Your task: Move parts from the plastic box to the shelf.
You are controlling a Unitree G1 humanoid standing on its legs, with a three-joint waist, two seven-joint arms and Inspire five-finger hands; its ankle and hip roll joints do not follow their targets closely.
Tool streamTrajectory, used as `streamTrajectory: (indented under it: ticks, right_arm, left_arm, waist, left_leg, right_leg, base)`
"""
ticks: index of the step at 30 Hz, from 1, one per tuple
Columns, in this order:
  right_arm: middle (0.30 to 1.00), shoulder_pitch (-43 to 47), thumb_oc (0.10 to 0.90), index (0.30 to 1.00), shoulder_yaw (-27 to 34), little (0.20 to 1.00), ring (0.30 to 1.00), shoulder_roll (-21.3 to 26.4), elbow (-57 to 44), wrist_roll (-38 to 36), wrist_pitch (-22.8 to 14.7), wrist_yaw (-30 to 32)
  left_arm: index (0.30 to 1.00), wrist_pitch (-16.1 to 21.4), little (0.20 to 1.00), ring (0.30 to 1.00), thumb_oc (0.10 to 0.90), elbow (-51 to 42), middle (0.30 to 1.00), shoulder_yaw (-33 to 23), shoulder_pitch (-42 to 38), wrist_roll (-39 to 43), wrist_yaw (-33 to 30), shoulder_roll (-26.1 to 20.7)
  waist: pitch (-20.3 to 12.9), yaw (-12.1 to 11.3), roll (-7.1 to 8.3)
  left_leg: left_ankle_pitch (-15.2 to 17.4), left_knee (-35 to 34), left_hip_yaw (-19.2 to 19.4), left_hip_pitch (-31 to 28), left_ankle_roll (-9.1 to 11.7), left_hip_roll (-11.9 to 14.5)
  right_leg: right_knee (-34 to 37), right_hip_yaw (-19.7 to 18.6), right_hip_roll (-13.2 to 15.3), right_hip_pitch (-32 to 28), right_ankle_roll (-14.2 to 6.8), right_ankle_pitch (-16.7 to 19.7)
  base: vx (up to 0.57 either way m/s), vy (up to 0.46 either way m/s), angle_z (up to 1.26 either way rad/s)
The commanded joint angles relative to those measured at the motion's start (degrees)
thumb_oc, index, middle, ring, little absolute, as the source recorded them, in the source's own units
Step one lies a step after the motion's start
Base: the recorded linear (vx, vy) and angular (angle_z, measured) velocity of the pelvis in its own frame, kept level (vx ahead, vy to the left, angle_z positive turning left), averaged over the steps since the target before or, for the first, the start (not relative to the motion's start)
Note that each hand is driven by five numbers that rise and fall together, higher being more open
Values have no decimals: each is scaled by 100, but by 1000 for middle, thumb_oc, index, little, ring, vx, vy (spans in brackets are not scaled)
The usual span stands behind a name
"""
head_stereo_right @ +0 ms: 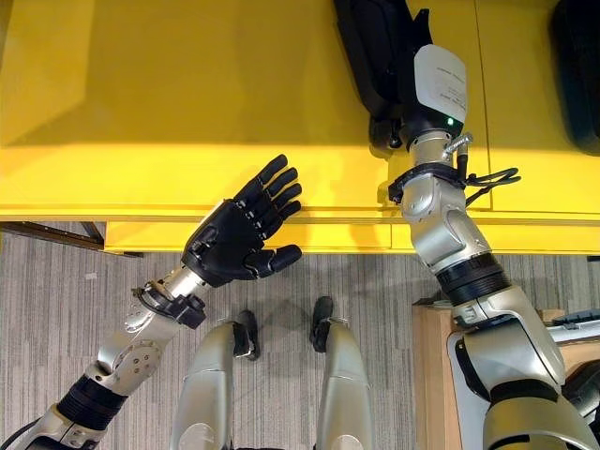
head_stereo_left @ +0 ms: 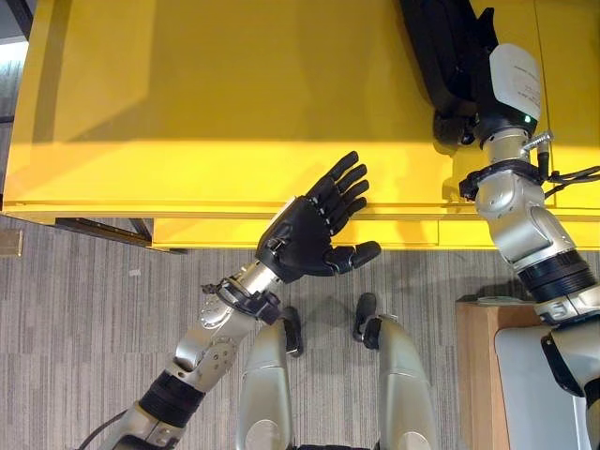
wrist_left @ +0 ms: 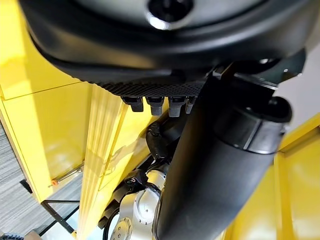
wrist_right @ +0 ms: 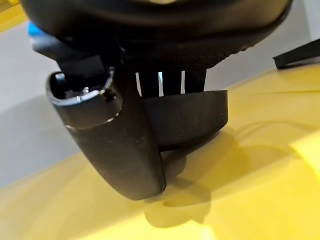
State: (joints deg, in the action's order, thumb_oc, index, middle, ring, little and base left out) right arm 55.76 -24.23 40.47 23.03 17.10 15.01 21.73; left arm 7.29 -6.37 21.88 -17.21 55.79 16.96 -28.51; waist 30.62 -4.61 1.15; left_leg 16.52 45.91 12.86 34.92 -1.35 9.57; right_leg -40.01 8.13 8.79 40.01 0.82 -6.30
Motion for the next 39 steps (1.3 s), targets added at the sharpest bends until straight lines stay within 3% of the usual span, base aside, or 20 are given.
streamTrajectory:
  ticks: [1,21,22,23,24,25,30,39]
  right_arm:
    - [300,906,400,300,-19,300,300,130,522,-23,238,215]
    - [300,655,400,300,-160,300,300,-274,278,210,672,-454]
    - [473,607,524,473,-209,473,473,-304,253,193,711,-661]
    - [725,601,704,725,-240,725,725,-318,256,166,626,-705]
    - [890,596,822,890,-250,890,890,-331,240,201,631,-743]
    - [1000,591,900,1000,-259,1000,1000,-344,221,230,645,-806]
    - [1000,367,900,1000,-424,1000,1000,-285,-105,361,785,-1613]
    - [1000,272,900,1000,-668,1000,1000,-11,-378,711,902,-2377]
  left_arm:
    - [1000,336,1000,1000,900,-902,1000,101,-397,131,241,50]
    - [1000,355,1000,1000,900,-914,1000,51,-464,130,86,191]
    - [1000,358,1000,1000,900,-918,1000,33,-453,114,84,215]
    - [1000,361,1000,1000,900,-921,1000,31,-452,112,74,225]
    - [1000,363,1000,1000,900,-920,1000,29,-454,119,72,226]
    - [1000,364,1000,1000,900,-918,1000,27,-457,133,70,227]
    - [1000,317,1000,1000,900,-951,1000,-28,-355,168,202,212]
    - [1000,251,1000,1000,900,-1040,1000,-52,-214,238,428,67]
  waist:
    - [-82,-249,-208]
    - [-82,-198,-265]
    - [-82,-196,-263]
    - [-82,-195,-264]
    - [-82,-193,-263]
    - [-82,-191,-262]
    - [-82,-181,-214]
    - [-82,-179,-92]
  left_leg:
    - [-299,-726,-383,-79,97,-209]
    - [-369,-883,-282,-205,101,-212]
    - [-372,-895,-275,-214,101,-211]
    - [-374,-900,-270,-219,100,-207]
    - [-376,-896,-267,-217,101,-204]
    - [-378,-892,-263,-213,103,-201]
    - [-370,-902,-251,-330,97,-210]
    - [-371,-910,-260,-460,91,-187]
  right_leg:
    - [-525,266,53,-529,-105,-814]
    - [-513,205,96,-555,-119,-816]
    - [-509,191,96,-555,-118,-821]
    - [-510,187,95,-556,-116,-825]
    - [-518,188,96,-552,-116,-825]
    - [-526,189,98,-547,-117,-826]
    - [-598,187,72,-647,-94,-887]
    - [-538,185,18,-809,-91,-868]
  base:
    - [3,20,-4]
    - [8,19,0]
    - [0,0,0]
    - [0,0,0]
    - [0,0,0]
    - [0,0,0]
    - [43,15,-2]
    - [8,-5,1]
